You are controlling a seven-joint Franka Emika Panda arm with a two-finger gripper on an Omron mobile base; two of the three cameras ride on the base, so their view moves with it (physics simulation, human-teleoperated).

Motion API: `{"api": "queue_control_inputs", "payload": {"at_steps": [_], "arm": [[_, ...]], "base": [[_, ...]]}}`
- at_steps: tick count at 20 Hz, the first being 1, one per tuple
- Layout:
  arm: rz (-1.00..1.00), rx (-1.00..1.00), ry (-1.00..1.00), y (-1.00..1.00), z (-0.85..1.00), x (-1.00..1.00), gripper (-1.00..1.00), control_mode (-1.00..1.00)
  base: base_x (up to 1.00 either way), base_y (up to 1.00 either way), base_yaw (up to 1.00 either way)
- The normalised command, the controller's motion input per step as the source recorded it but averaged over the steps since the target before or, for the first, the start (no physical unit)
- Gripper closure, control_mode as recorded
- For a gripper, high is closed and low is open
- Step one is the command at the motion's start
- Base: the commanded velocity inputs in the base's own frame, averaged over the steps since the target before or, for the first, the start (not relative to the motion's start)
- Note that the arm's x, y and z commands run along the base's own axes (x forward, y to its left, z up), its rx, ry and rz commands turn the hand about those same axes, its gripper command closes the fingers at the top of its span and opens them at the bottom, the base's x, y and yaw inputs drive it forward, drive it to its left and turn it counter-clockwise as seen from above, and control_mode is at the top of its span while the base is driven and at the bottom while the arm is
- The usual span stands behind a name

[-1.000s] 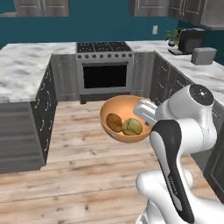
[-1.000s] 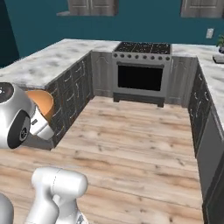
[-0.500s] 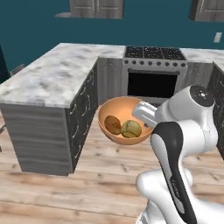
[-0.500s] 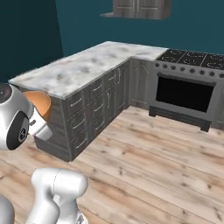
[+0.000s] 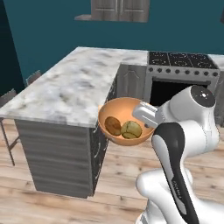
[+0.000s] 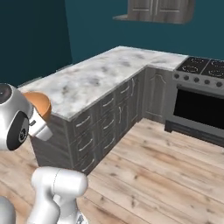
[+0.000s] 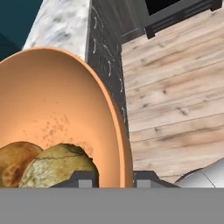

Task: Pick up the heated bread from the toaster oven and place it in the bowl. Then move the bread bowl to the dining counter.

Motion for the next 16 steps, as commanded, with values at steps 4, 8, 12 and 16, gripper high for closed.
{"api": "queue_control_inputs", "payload": {"at_steps": [4,8,12,16], "arm": [[0.00,0.00,0.00,0.00,0.00,0.00,1.00,1.00],[0.00,0.00,0.00,0.00,0.00,0.00,1.00,1.00],[0.00,0.00,0.00,0.00,0.00,0.00,1.00,1.00],[0.00,0.00,0.00,0.00,0.00,0.00,1.00,1.00]], "base": [[1.00,1.00,0.00],[1.00,1.00,-0.35],[1.00,1.00,-0.55],[0.59,0.96,-0.45]]}}
